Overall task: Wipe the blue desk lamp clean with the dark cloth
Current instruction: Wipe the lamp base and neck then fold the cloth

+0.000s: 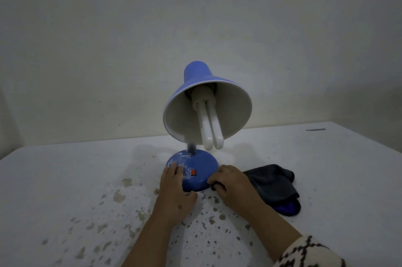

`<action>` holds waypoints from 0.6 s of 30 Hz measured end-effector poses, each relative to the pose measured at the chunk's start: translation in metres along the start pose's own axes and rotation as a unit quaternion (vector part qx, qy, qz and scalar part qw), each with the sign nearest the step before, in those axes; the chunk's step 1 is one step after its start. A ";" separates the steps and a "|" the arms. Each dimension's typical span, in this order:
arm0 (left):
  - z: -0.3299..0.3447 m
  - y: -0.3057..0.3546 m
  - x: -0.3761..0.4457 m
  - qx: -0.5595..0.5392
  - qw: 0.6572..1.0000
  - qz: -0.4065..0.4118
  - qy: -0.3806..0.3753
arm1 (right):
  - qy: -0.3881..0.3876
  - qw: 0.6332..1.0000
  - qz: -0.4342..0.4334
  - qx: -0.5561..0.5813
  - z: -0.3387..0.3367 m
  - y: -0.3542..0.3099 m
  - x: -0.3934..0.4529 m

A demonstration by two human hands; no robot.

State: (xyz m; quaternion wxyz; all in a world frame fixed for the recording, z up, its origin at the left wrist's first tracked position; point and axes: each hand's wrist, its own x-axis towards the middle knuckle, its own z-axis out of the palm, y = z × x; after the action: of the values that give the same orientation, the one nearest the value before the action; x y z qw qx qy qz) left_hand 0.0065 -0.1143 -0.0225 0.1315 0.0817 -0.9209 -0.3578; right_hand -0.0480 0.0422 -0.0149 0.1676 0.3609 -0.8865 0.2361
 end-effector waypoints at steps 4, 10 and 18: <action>0.000 0.003 0.000 0.011 1.000 -0.009 0.004 | -0.027 0.998 -0.047 0.032 -0.004 -0.016 -0.002; -0.003 0.005 -0.002 0.013 1.000 0.002 -0.002 | 0.040 0.995 -0.078 0.036 0.004 -0.027 0.009; 0.000 0.000 0.002 0.004 1.000 -0.005 0.004 | -0.004 0.996 0.088 -0.009 0.009 -0.003 0.016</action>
State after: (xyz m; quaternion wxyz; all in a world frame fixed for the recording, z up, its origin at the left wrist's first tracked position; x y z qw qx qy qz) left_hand 0.0046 -0.1148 -0.0223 0.1332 0.0887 -0.9214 -0.3543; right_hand -0.0581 0.0270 -0.0139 0.1455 0.2812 -0.9176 0.2404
